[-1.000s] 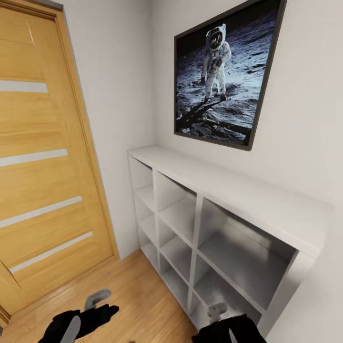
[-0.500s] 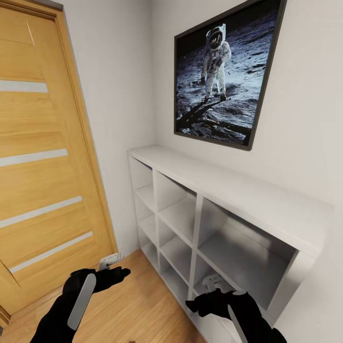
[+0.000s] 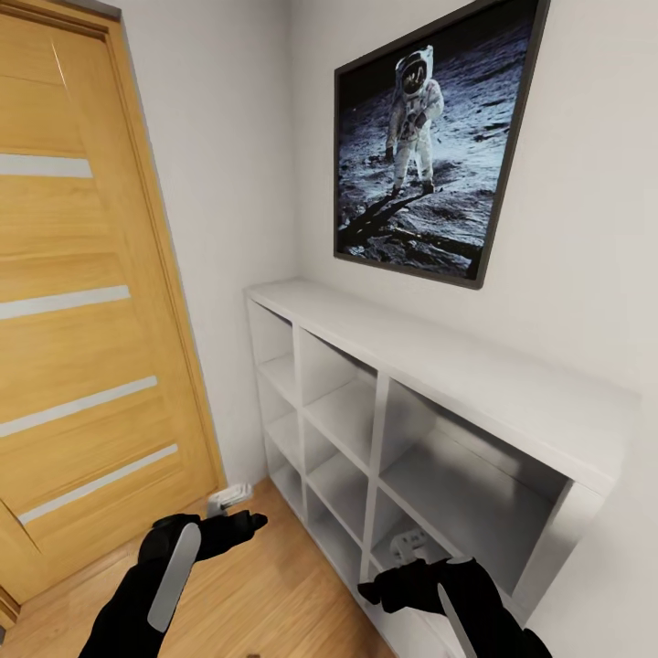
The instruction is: Attach the digital camera to the camera tripod in the bedroom.
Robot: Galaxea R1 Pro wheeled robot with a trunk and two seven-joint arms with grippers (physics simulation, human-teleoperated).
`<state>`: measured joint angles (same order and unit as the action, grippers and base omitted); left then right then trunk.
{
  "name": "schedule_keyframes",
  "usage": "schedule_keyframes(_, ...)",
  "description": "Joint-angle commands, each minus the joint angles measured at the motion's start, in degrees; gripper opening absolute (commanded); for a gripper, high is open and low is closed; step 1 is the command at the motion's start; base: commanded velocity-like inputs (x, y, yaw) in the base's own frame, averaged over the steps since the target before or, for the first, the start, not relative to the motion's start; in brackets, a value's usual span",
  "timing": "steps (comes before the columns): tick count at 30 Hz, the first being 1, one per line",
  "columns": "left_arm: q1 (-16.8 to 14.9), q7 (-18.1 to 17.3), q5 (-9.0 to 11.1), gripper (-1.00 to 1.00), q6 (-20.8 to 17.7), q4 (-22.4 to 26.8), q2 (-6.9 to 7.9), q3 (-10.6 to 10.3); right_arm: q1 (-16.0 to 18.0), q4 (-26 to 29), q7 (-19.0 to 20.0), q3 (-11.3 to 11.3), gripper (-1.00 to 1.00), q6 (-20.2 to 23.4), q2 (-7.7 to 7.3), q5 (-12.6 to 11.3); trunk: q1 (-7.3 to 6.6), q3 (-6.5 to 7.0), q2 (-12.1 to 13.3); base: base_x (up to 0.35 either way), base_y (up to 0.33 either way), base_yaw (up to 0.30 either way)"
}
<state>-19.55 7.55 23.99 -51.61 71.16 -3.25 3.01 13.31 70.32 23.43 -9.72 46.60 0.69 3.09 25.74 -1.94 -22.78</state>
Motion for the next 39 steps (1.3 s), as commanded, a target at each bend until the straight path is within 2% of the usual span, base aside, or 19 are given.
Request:
schedule_keyframes(1, -0.1, 0.5, 0.6, 1.0, -0.3, 0.1, -0.19, 0.1, 0.1, 0.1, 0.3, 0.0, 1.0, 0.3, 0.01, 0.3, 0.04, -0.14, -0.1, 0.0, 0.0, 0.0)
schedule_keyframes(39, -0.1, -0.2, 1.3, 1.0, -0.5, 0.5, -0.04, 0.6, 0.1, -0.5, 0.0, 0.0, 1.0, -0.2, 0.01, 0.4, 8.39, -6.96, -15.4, 0.0, 0.0, 0.0)
